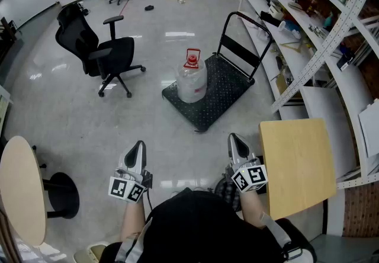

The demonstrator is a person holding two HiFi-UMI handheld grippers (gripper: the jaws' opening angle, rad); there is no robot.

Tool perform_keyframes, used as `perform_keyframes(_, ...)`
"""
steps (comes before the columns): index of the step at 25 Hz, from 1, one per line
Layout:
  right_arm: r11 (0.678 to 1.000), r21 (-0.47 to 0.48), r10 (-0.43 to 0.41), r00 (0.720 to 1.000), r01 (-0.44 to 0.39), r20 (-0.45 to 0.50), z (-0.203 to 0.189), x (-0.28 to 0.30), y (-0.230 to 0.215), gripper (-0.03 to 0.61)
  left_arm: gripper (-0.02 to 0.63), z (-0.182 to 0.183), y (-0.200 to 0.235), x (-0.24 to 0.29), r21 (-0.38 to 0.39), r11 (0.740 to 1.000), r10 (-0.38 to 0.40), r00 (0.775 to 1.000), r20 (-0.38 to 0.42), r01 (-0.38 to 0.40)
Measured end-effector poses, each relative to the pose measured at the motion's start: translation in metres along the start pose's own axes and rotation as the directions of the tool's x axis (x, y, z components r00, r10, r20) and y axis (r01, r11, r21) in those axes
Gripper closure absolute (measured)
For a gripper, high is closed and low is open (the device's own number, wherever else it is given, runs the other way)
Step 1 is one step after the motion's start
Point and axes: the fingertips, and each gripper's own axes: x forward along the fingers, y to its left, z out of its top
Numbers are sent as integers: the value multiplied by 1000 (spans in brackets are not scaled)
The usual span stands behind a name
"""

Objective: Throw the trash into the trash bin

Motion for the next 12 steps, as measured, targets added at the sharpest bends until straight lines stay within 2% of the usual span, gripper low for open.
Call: perform_keyframes(12,1000,5,-18,1000,18,-17,-5,-14,-9,575,614,-6,-5,-6,-5,1000,8,1000,-21,-8)
